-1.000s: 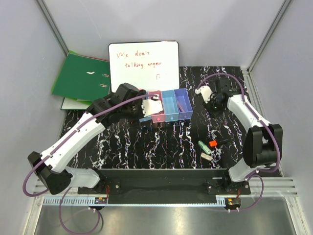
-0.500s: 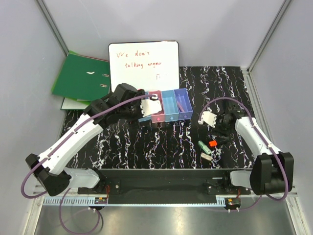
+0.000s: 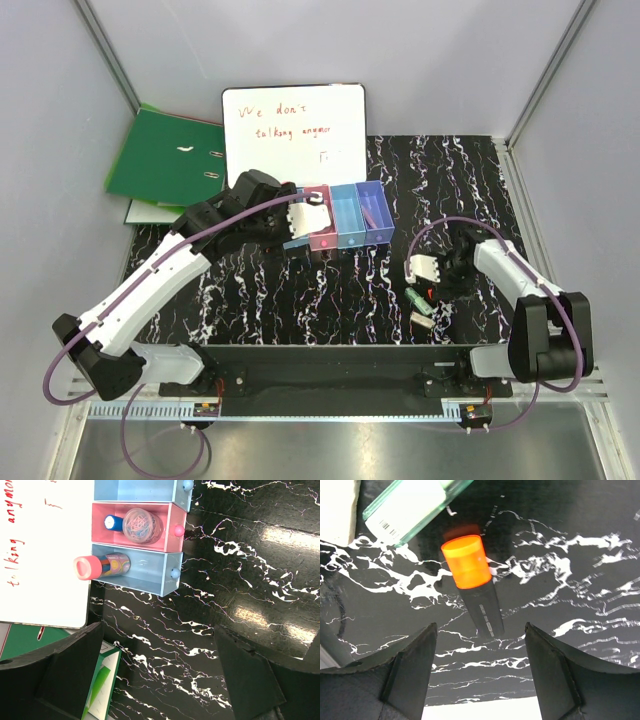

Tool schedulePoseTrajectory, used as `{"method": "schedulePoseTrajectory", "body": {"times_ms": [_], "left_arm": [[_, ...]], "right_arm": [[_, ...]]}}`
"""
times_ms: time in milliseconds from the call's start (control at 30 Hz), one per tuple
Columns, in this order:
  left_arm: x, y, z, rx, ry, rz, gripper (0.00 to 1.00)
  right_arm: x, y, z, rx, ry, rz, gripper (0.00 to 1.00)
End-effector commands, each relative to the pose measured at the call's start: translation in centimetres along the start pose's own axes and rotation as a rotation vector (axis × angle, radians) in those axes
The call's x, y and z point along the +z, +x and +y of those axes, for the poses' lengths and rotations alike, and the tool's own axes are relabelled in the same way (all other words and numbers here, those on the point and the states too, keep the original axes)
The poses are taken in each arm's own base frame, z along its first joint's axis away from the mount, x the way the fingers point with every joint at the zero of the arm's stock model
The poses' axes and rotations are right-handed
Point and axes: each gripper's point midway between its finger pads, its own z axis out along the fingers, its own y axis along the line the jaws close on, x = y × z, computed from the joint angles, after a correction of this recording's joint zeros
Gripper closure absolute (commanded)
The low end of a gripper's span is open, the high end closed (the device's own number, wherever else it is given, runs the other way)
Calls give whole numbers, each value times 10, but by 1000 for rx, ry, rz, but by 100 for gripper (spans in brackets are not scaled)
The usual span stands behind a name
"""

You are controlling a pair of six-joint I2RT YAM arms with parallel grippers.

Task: Sort the stationery into containers
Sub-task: Pick up the pen from the corner of the board.

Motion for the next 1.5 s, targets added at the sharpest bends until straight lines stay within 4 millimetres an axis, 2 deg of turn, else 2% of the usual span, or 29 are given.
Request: {"method": "schedulePoseTrajectory", "body": {"times_ms": [0, 367, 600, 700, 733, 800, 833, 1000, 1233, 1333, 1367, 1433, 1467], "left_arm": [[-4, -13, 8, 7, -26, -41, 1], [-3, -15, 13, 17, -37, -35, 1], [-1, -18, 14, 17, -31, -38, 1], [0, -20, 15, 15, -31, -40, 1], [-1, -19, 15, 16, -30, -39, 1], [-1, -20, 15, 20, -30, -37, 1], [-2, -19, 16, 20, -33, -37, 1], [-1, -19, 16, 20, -34, -36, 1], [-1, -21, 16, 14, -32, -39, 1], [0, -20, 16, 14, -32, -37, 1], [-1, -20, 16, 16, -30, -39, 1], [0, -21, 17, 16, -30, -39, 1], [-1, -23, 17, 13, -32, -43, 1]], "right_arm": [[8, -2, 4, -77, -40, -14, 22], [37, 5, 11, -63, -85, 2, 27], [45, 3, 14, -56, -101, -11, 30], [49, 1, 15, -50, -114, -25, 38], [50, 0, 13, -43, -113, -28, 47], [52, -1, 12, -30, -118, -33, 60], [52, -1, 12, -22, -118, -34, 75], [54, -1, 11, -14, -109, -33, 100], [45, -8, 13, 22, -88, -57, 100], [39, -18, 6, 93, -76, -82, 100], [35, -21, -2, 117, -65, -76, 100], [40, -26, -5, 228, -97, -69, 100], [35, -31, -20, 269, -84, -82, 100]]}}
